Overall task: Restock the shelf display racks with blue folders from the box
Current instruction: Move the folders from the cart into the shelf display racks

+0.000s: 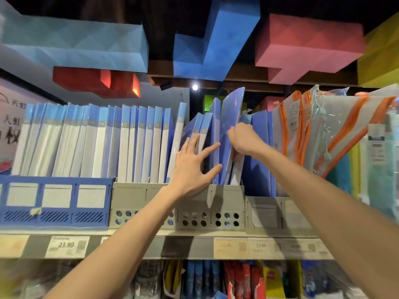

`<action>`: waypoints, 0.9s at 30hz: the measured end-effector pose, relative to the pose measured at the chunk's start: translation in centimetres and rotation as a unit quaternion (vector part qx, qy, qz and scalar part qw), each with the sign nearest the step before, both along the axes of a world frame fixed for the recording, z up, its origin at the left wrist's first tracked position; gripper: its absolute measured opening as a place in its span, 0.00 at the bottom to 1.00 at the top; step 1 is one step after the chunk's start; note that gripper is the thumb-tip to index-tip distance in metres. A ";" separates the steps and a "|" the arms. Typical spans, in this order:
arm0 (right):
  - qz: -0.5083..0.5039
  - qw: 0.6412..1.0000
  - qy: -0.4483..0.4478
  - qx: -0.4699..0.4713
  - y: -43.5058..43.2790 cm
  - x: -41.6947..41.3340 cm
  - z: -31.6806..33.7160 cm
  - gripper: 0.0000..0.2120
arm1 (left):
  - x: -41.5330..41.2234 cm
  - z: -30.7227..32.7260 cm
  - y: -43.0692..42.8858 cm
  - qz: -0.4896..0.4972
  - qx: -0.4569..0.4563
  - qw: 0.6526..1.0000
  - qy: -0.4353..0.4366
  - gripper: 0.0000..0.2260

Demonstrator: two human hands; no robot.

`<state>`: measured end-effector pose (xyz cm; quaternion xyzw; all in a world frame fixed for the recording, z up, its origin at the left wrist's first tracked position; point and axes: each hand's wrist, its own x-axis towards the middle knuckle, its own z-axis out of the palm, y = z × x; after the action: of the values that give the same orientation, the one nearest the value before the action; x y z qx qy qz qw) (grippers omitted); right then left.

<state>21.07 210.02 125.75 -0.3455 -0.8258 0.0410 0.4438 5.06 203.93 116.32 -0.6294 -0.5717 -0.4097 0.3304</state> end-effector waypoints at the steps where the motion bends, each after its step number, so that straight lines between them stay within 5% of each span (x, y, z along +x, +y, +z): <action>1: 0.018 0.999 0.024 -0.041 -0.5 0.2 0.5 0.21 | -0.1 0.1 -0.2 -0.004 -0.005 1.000 -0.001 0.27; 5: -0.023 0.995 -0.092 -0.010 -1.1 -0.4 0.4 0.15 | -0.5 0.0 -1.2 -0.023 -0.005 0.999 -0.024 0.25; 12: 0.113 0.987 -0.001 -0.112 -0.9 0.5 -2.4 0.25 | -0.9 -1.9 -3.5 -0.021 0.013 0.998 -0.052 0.26; 18: -0.061 0.975 0.082 0.195 -4.5 1.3 -3.4 0.15 | -0.5 -2.9 -5.8 -0.030 0.047 0.994 -0.096 0.22; 21: 0.017 0.974 0.097 0.204 -8.5 -1.1 -5.1 0.13 | -1.0 -3.5 -9.0 -0.032 0.080 0.990 -0.115 0.18; 27: 0.294 0.940 0.170 0.015 -18.3 -10.5 -12.4 0.12 | -7.1 -8.1 -21.7 0.031 0.160 0.964 -0.208 0.09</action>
<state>10.56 191.76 113.36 -0.0681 -0.8033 0.2154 0.5511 -2.01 182.27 108.23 -0.4514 -0.5739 -0.6073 0.3131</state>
